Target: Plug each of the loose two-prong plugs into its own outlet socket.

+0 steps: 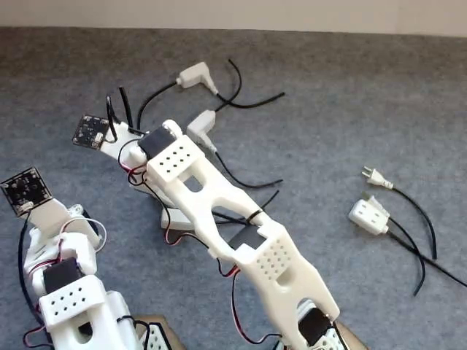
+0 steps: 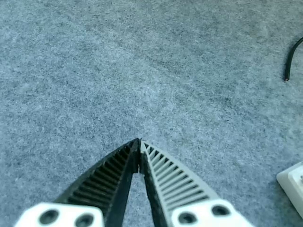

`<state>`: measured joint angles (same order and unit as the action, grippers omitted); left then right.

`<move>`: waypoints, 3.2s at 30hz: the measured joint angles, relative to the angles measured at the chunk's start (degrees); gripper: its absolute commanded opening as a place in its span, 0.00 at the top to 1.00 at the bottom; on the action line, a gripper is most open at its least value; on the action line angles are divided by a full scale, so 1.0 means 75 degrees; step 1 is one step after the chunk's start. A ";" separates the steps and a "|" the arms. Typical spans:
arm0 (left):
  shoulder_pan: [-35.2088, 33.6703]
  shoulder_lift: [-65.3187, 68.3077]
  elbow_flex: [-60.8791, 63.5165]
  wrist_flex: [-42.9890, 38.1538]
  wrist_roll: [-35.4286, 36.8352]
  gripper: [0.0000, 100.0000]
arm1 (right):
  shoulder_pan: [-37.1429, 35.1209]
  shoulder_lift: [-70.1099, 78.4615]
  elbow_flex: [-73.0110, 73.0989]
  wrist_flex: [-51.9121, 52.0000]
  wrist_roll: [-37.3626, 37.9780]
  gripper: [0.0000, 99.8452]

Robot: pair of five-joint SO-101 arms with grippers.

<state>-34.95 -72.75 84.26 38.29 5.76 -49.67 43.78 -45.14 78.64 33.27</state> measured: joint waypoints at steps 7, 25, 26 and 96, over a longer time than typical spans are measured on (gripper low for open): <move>0.0000 0.0000 0.0000 0.0000 0.0000 0.99 | -0.0012 -0.0129 0.0692 -0.0035 0.1219 0.99; 0.0000 0.0000 0.0000 0.0000 0.0000 0.99 | -0.0094 -0.0141 0.0668 0.0035 0.1395 0.99; 0.0000 0.0000 0.0000 0.0000 0.0000 0.99 | -0.0094 -0.0141 0.0656 0.0035 0.1395 0.99; 0.0000 0.0000 0.0000 0.0000 0.0000 0.99 | 0.0105 0.0117 -0.0668 0.0399 -0.0129 0.99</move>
<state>-34.95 -72.75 84.26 38.29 5.76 -48.88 44.66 -50.15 81.63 32.31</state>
